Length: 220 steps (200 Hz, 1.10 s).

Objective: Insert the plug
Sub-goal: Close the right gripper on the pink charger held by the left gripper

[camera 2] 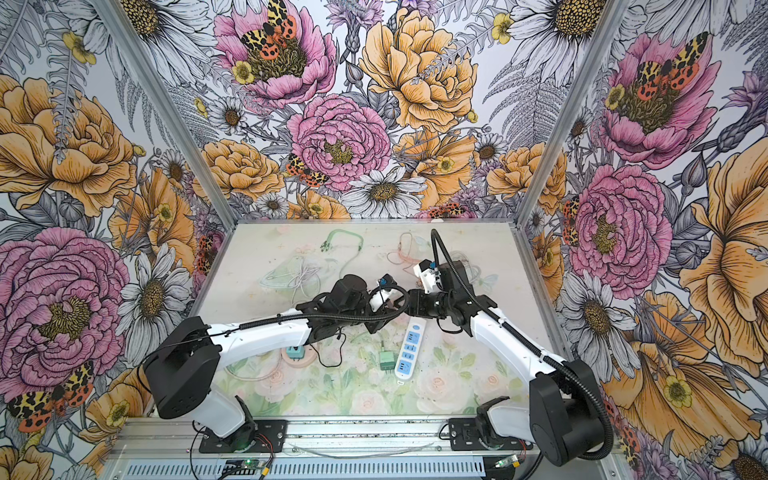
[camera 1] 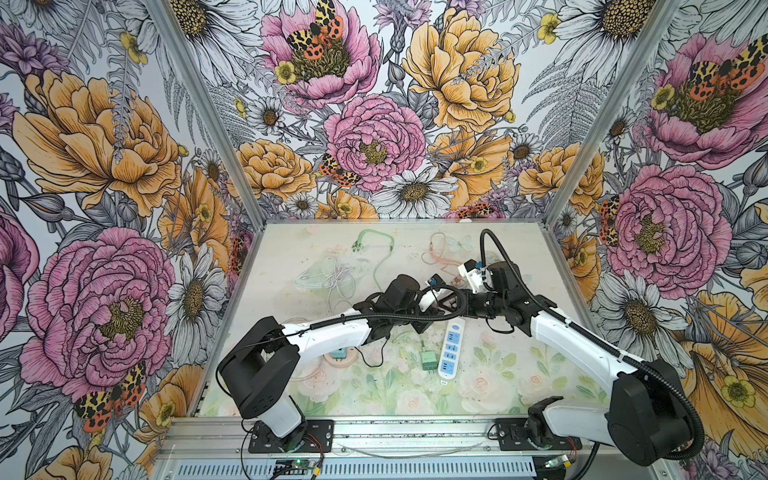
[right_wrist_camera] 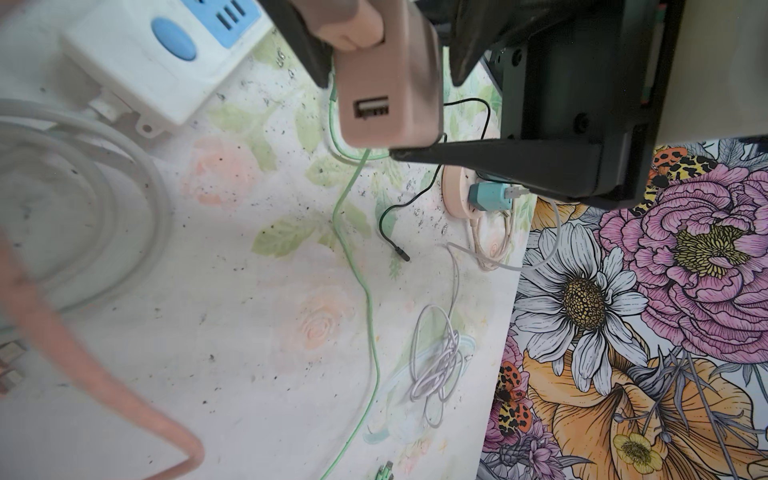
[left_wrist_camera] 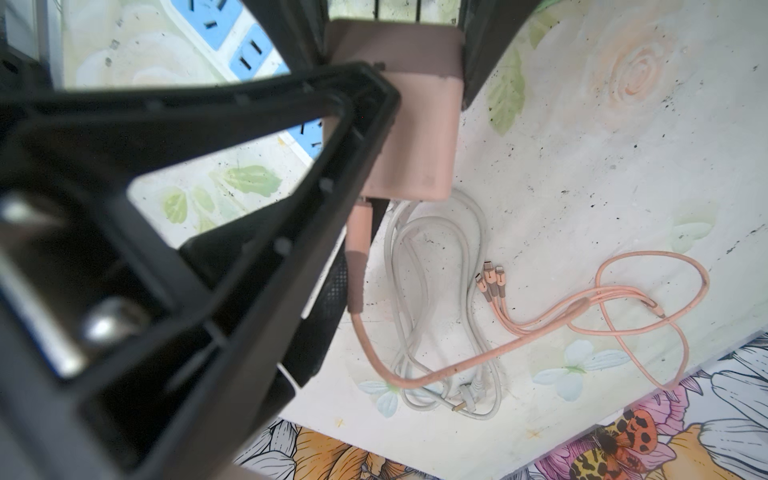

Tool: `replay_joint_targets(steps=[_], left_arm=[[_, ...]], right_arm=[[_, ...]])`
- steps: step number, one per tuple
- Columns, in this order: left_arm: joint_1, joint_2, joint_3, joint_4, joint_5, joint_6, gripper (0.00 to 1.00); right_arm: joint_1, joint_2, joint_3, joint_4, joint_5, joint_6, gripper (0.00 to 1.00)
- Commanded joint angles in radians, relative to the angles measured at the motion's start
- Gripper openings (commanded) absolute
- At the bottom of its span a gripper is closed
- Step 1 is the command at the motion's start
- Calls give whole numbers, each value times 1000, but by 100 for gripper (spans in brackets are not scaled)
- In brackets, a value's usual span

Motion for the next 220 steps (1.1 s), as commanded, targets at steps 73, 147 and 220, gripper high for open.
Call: replay_joint_targets(steps=[73, 147, 220], left_arm=[[11, -29, -12, 78, 72, 1, 27], [14, -49, -35, 79, 23, -13, 54], [16, -165, -92, -23, 59, -122, 60]], right_arm=[[8, 2, -4, 52, 3, -4, 17], [4, -24, -8, 42, 57, -45, 0], [-22, -33, 63, -122, 182, -278, 0]])
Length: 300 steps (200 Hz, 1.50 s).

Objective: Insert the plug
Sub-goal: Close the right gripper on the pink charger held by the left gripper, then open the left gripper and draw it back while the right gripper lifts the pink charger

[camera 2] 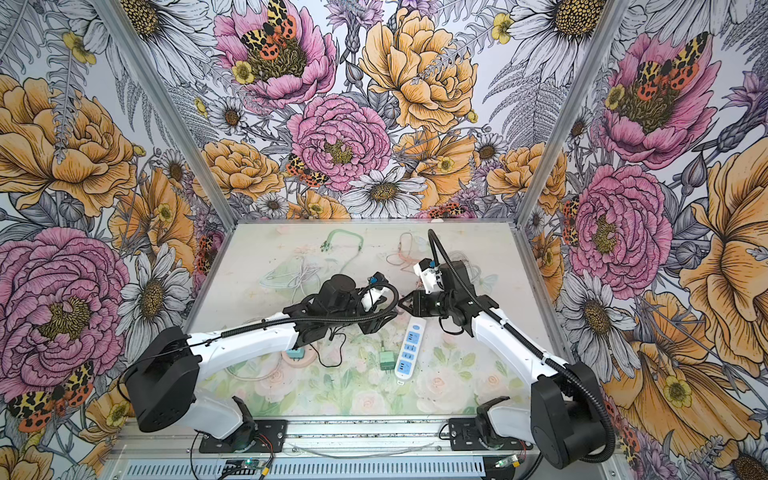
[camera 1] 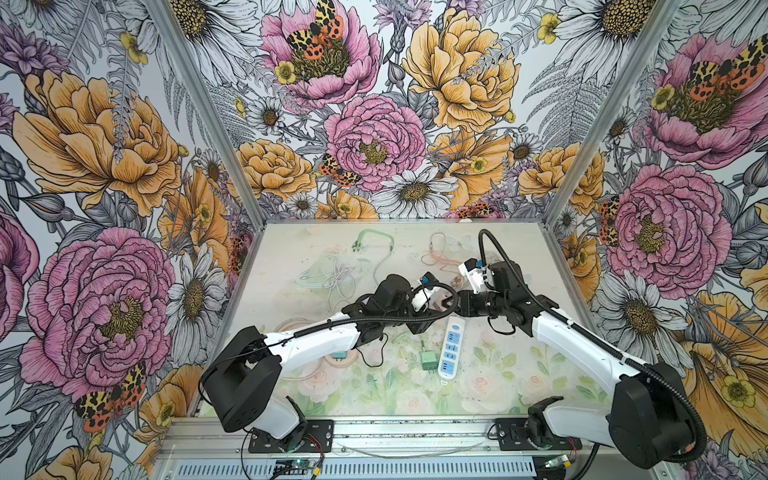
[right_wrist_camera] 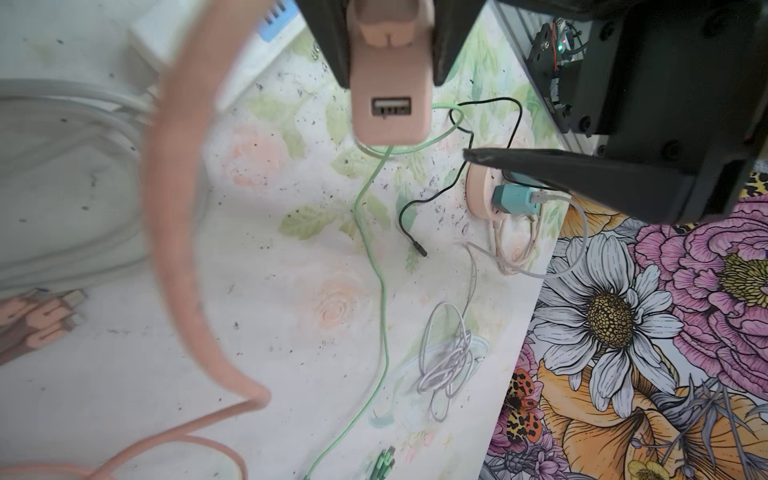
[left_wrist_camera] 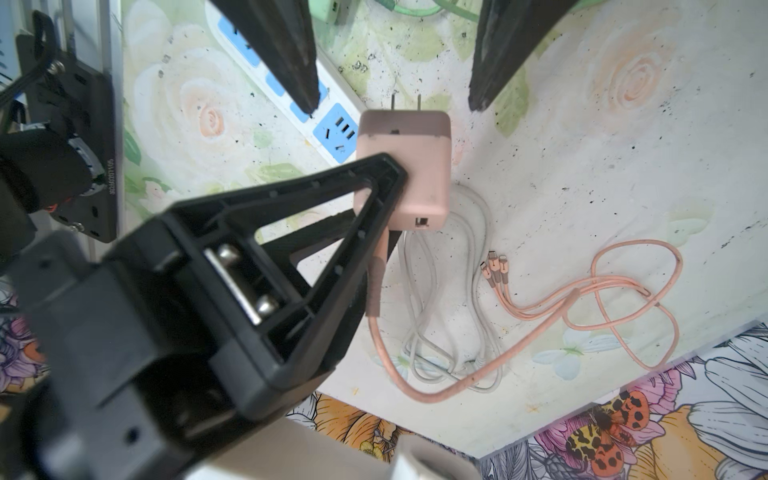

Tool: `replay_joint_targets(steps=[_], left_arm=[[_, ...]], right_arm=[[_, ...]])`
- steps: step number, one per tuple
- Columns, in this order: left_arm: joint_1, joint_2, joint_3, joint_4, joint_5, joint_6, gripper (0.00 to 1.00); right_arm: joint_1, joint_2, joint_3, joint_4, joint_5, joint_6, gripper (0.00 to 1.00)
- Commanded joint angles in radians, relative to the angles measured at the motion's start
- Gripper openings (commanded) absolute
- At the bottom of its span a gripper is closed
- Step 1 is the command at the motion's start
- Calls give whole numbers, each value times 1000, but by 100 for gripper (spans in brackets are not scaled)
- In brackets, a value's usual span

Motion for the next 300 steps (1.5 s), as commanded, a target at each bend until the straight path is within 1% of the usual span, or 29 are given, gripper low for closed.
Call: replay_joint_targets(steps=[1, 34, 50, 76, 91, 108, 137, 172, 188, 196, 225, 245, 267, 300], left_arm=[[4, -50, -35, -20, 10, -64, 60], [19, -108, -90, -17, -28, -108, 60], [27, -129, -115, -9, -80, -123, 60], [55, -135, -114, -62, -143, -175, 59], [53, -143, -124, -69, -154, -177, 59], [53, -157, -148, -53, -157, -185, 59], [57, -181, -172, -46, -165, -199, 59], [61, -209, -195, -44, -186, -202, 58], [61, -228, -210, -42, -193, -201, 58], [62, -239, -222, -35, -194, -201, 58], [72, -273, -268, 14, -187, -209, 58], [91, -278, -284, 45, -154, -220, 58], [104, -267, -290, 74, -119, -230, 58], [109, -233, -291, 119, -83, -230, 57]], right_arm=[[-8, -19, 52, -75, 98, -121, 0], [-11, -28, 55, -124, 152, -187, 0], [-10, -43, 46, -132, 163, -213, 0], [-7, -74, 27, -145, 209, -217, 0], [10, -99, 11, -149, 222, -240, 0], [39, -137, -8, -150, 283, -264, 0], [73, -199, -35, -148, 330, -315, 0], [89, -219, -48, -148, 386, -352, 0], [91, -218, -41, -149, 440, -352, 0], [91, -220, -41, -150, 419, -373, 0], [98, -226, -42, -148, 271, -486, 0], [101, -207, -39, -150, 216, -545, 0], [102, -174, -36, -151, 178, -596, 0], [103, -166, -54, -170, 155, -723, 0]])
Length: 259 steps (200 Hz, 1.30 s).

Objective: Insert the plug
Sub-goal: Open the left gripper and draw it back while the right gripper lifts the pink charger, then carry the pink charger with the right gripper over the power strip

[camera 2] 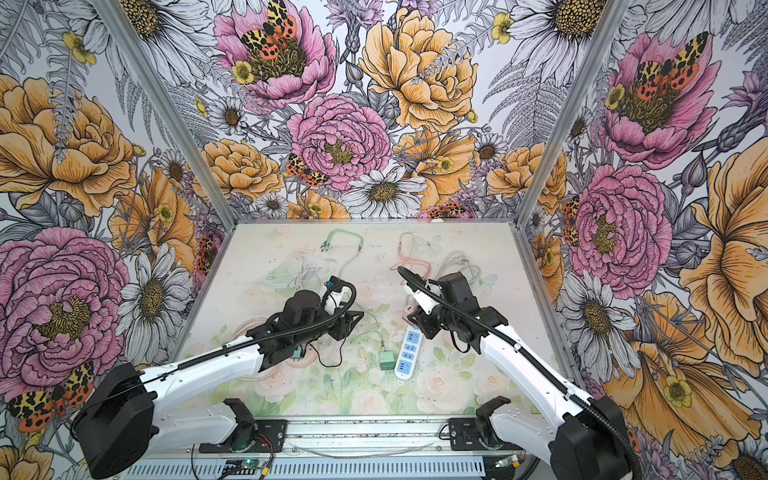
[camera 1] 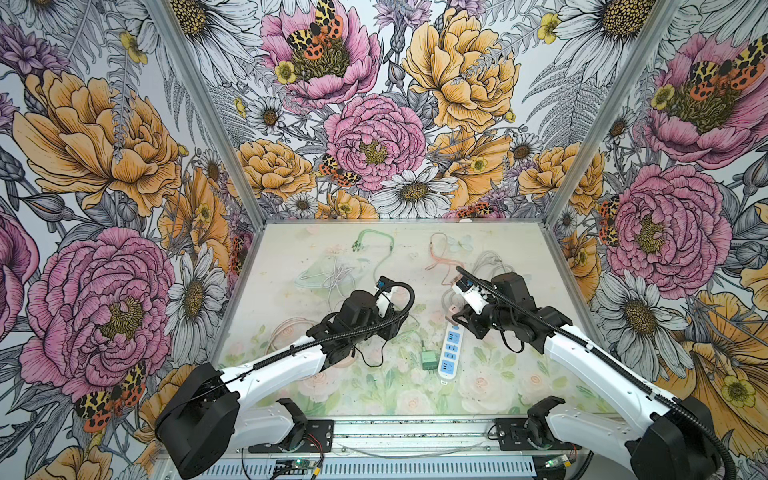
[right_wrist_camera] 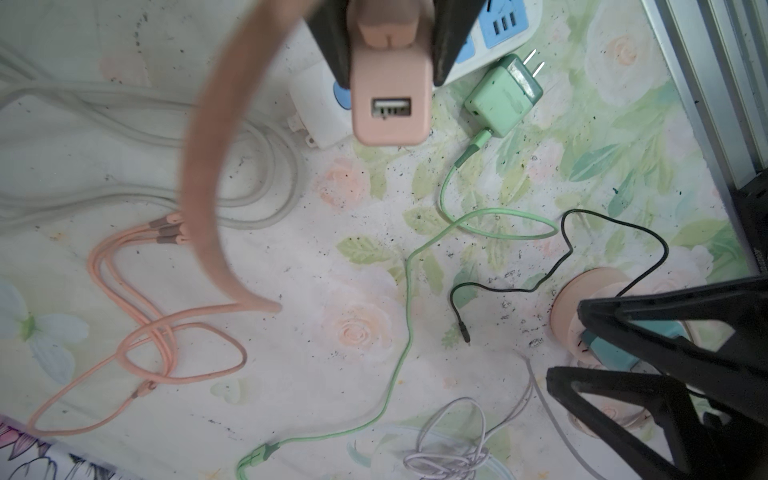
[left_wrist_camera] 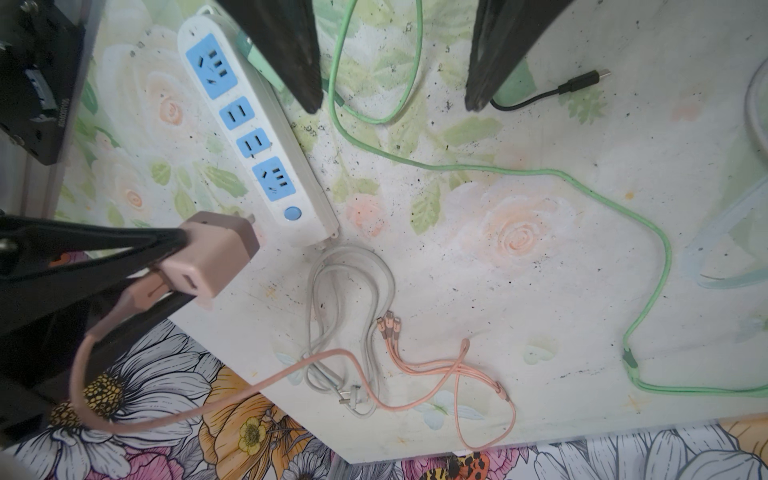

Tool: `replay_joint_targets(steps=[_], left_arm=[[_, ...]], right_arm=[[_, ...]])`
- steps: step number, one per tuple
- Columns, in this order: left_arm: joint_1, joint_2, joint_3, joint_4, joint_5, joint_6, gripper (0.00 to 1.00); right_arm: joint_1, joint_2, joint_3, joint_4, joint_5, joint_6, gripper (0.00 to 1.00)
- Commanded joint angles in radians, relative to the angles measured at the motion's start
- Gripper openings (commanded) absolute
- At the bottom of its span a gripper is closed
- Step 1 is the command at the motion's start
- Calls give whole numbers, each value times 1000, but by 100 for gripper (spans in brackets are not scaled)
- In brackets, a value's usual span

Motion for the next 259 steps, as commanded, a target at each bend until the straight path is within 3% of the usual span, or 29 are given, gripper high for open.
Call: replay_joint_targets(steps=[1, 98, 132, 162, 259], left_arm=[[10, 21, -13, 76, 56, -14, 58], [58, 84, -70, 288, 199, -53, 57], [65, 96, -76, 308, 212, -54, 57], [68, 118, -80, 331, 220, -62, 57], [71, 208, -45, 360, 266, -94, 57]], right_arm=[[9, -7, -13, 2, -53, -132, 0], [29, -17, -87, -52, -121, -297, 0], [70, -40, -120, -52, -30, -417, 0], [70, -35, -131, -53, 19, -442, 0], [67, 0, -151, 5, -35, -455, 0]])
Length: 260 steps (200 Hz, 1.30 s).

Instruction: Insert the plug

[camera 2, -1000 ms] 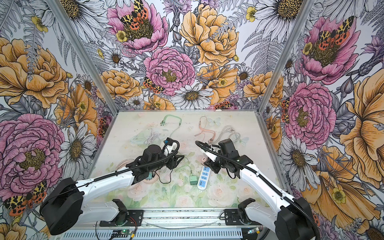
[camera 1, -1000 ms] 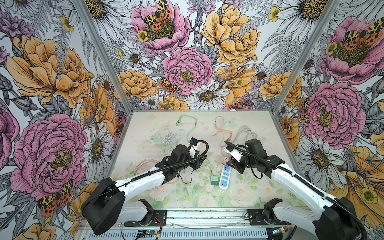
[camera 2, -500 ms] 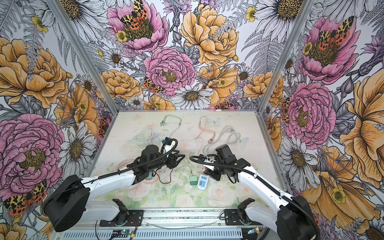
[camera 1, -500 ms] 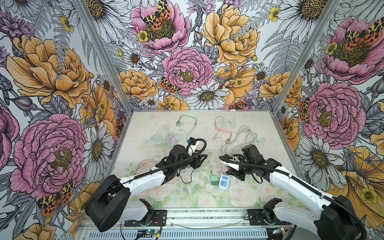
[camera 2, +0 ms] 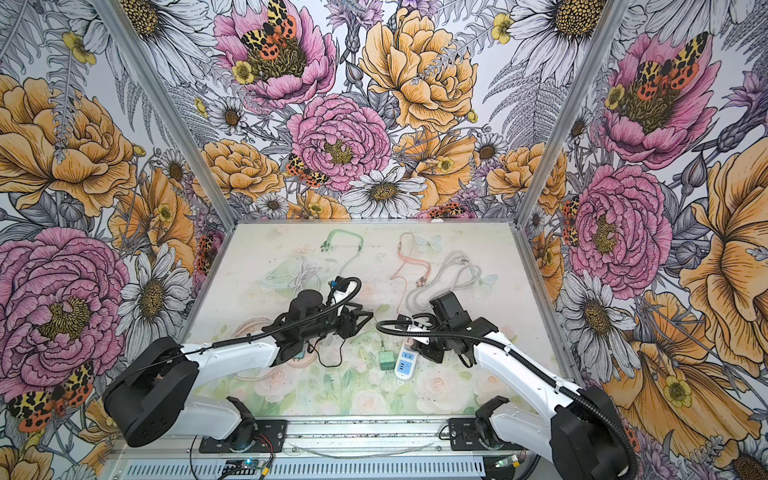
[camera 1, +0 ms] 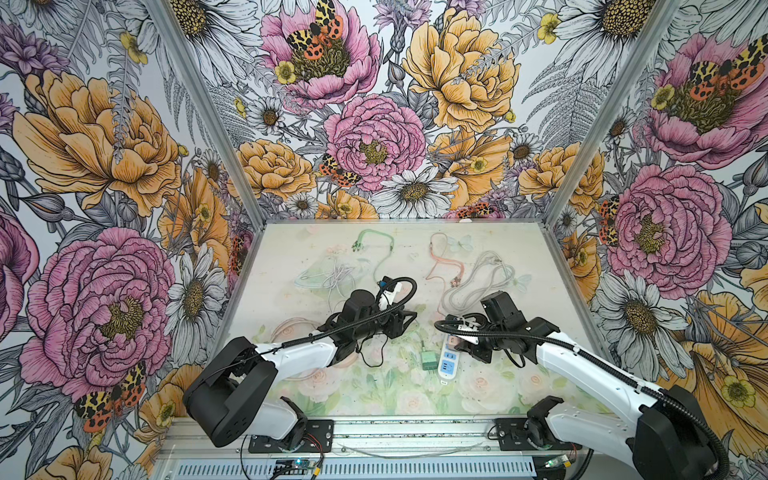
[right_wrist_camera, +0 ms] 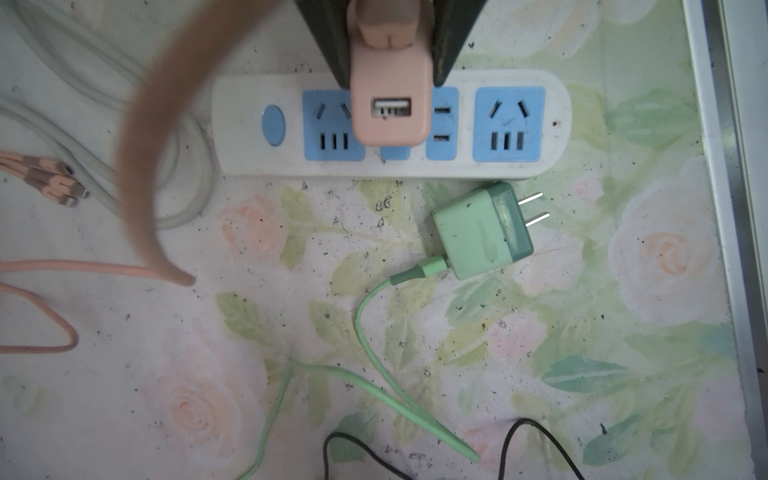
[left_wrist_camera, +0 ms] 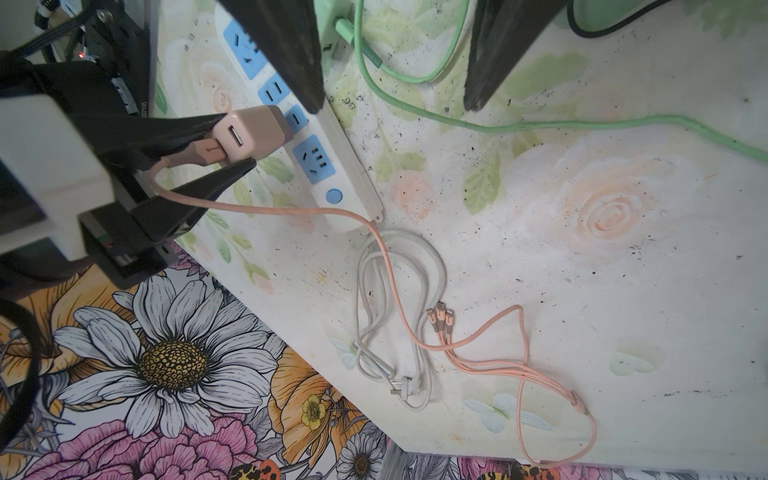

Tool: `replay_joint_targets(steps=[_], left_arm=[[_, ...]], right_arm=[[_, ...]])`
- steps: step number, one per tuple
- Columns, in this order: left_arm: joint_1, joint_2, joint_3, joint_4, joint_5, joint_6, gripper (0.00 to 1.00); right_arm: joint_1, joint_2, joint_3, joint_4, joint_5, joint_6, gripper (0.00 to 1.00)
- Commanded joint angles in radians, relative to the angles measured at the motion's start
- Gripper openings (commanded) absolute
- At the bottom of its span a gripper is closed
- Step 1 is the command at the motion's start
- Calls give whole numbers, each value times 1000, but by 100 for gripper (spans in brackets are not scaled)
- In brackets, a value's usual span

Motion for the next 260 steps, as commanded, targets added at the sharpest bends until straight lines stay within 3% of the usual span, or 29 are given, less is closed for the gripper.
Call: replay_joint_targets(steps=[1, 136, 260], left_arm=[[7, 15, 17, 37, 34, -18, 57], [6, 35, 28, 44, 60, -28, 56], [6, 43, 31, 50, 71, -37, 55]], right_arm=[[1, -3, -15, 55, -39, -12, 0], [-69, -89, -61, 185, -149, 79, 0], [-54, 7, -80, 187, -140, 67, 0]])
